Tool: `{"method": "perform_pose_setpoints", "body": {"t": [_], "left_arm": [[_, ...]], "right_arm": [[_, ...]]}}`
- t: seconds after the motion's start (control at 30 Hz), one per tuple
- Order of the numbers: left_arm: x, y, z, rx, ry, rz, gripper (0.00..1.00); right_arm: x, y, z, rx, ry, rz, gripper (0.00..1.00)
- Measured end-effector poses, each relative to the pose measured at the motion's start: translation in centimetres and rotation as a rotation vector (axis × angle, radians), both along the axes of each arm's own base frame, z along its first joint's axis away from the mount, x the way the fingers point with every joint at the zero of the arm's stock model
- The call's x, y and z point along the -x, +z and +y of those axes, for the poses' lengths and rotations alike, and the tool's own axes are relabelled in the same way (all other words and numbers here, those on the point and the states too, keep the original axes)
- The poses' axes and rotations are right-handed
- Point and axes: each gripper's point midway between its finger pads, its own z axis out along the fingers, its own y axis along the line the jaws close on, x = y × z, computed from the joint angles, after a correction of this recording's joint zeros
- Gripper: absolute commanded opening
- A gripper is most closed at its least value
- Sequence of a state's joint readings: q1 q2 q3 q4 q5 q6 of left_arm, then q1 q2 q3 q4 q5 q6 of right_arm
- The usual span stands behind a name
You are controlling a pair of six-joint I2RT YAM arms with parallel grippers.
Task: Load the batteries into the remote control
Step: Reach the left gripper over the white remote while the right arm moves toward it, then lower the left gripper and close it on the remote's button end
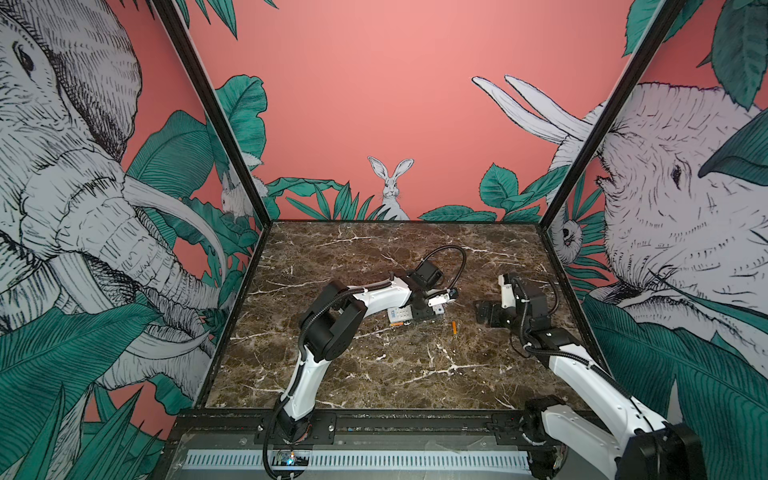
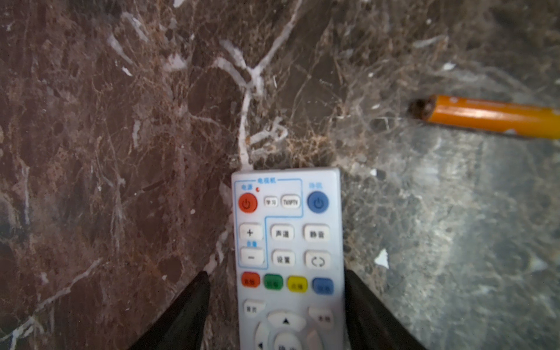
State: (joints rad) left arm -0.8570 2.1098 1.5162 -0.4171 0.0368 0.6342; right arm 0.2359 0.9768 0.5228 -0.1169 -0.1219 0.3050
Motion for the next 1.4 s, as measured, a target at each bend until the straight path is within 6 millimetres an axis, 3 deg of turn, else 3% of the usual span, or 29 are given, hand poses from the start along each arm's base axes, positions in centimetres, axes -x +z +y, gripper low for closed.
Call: {"method": "perform_pose_setpoints", "body": {"t": [0.17,0.33,0.57,0.7,0.77,0.83,0.97,1.13,1.4], "left_arm": [[-0.5,-0.1,0.0,-0.003,-0.001,-0.032,0.57],[-0.7,1.0,0.3,0.008,-0.002,-0.060,0.48],[-1.7,6.8,0.6,0.125,0.015,-0.105,0.43],[-2.1,10.7,1.2,0.215,0.024,-0.120,0.51],[-2.1,11.4,1.4,0.235,0.022,-0.114,0.57],[-2.1,11.0,1.7,0.227,0.021,-0.091,0.68],[-1.6,7.8,1.7,0.180,0.026,-0.017,0.78],[-1.2,3.9,1.6,0.127,0.033,0.048,0.85],[-1.3,1.9,0.6,0.096,0.031,0.068,0.89]], "right_arm": [[0.2,-1.2,0.3,-0.010,0.012,0.037,0.99],[-0.1,-0.9,0.9,-0.036,0.033,0.023,0.99],[-0.4,-0.8,2.3,-0.101,0.082,0.008,0.99],[-0.4,-0.9,2.9,-0.130,0.103,0.011,0.99],[-0.4,-0.8,3.1,-0.141,0.111,0.008,0.99],[-0.4,-0.6,3.2,-0.148,0.114,0.001,0.99],[-0.1,-0.2,3.2,-0.154,0.114,-0.014,0.99],[0.5,-0.5,3.0,-0.155,0.114,-0.015,0.99],[0.8,-0.6,3.0,-0.153,0.114,-0.009,0.99]]}}
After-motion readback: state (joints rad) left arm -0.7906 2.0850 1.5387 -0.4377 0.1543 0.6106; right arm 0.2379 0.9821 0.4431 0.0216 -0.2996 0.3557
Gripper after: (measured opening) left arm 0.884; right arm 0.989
